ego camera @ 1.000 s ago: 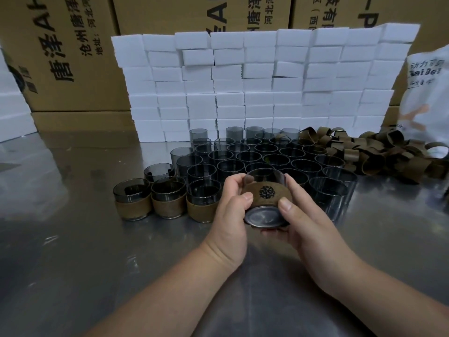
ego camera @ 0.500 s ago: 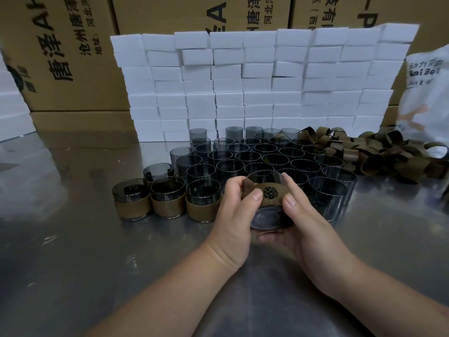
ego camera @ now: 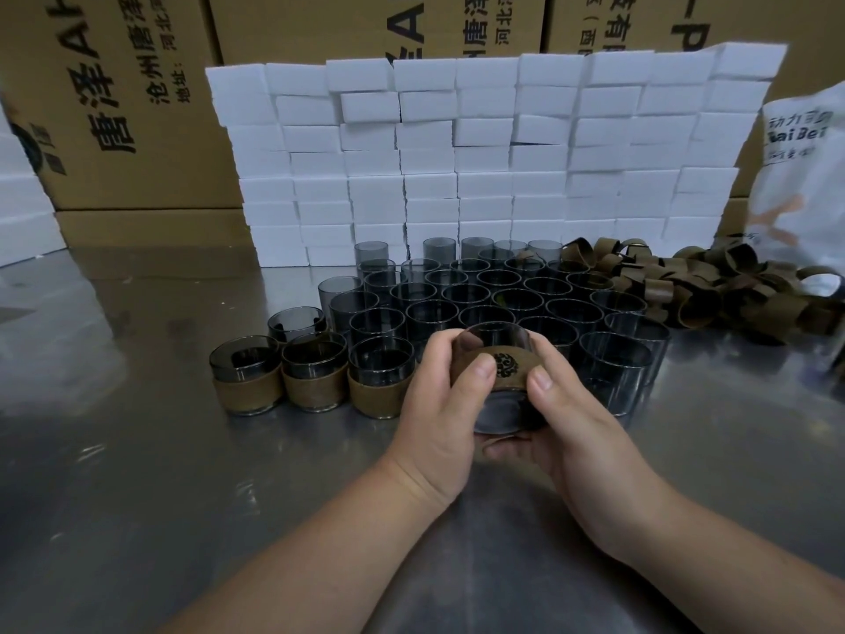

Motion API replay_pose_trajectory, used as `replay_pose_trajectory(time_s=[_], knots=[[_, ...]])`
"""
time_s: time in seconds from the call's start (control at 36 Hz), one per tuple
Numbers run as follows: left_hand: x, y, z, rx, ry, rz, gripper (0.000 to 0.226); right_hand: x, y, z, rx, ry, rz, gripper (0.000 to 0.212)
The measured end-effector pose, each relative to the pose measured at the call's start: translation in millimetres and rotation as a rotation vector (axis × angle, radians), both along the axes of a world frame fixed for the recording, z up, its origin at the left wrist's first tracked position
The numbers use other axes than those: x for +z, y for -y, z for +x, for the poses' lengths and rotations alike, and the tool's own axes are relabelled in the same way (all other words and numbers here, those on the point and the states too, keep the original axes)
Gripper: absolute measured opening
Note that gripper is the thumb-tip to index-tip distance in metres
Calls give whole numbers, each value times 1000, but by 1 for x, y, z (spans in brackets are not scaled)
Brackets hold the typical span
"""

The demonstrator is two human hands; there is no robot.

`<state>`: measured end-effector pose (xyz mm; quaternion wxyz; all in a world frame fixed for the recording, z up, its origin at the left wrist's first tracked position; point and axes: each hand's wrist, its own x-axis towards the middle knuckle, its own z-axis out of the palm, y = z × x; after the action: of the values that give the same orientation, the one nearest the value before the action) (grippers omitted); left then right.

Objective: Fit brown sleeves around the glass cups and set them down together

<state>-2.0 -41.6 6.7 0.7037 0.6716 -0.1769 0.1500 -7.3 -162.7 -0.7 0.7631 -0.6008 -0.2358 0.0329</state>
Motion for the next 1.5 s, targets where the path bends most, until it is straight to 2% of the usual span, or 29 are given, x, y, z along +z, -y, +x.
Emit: replay_pose_trajectory(time_s=[0.17, 0.33, 0.47, 0.69, 1.03, 1.25, 1.5], knots=[[0, 0, 1, 37, 7, 8, 59, 1, 0, -1, -7, 1, -30, 45], [0, 1, 1, 48, -35, -7, 56, 1, 0, -2, -33, -9, -39, 53], [0, 0, 1, 61, -39, -12, 59, 1, 0, -2, -48, -24, -29, 50], [-2, -1, 2, 74, -48, -20, 49, 2, 0, -2, -34, -33, -13, 47], [1, -1, 1, 92, -40, -21, 63, 1, 0, -1, -21, -50, 24, 38], [1, 0, 2, 106, -14, -20, 62, 3, 0, -2, -9, -51, 21, 43], [1, -1, 2, 112, -5, -5, 62, 4, 0, -3, -2, -57, 21, 38]])
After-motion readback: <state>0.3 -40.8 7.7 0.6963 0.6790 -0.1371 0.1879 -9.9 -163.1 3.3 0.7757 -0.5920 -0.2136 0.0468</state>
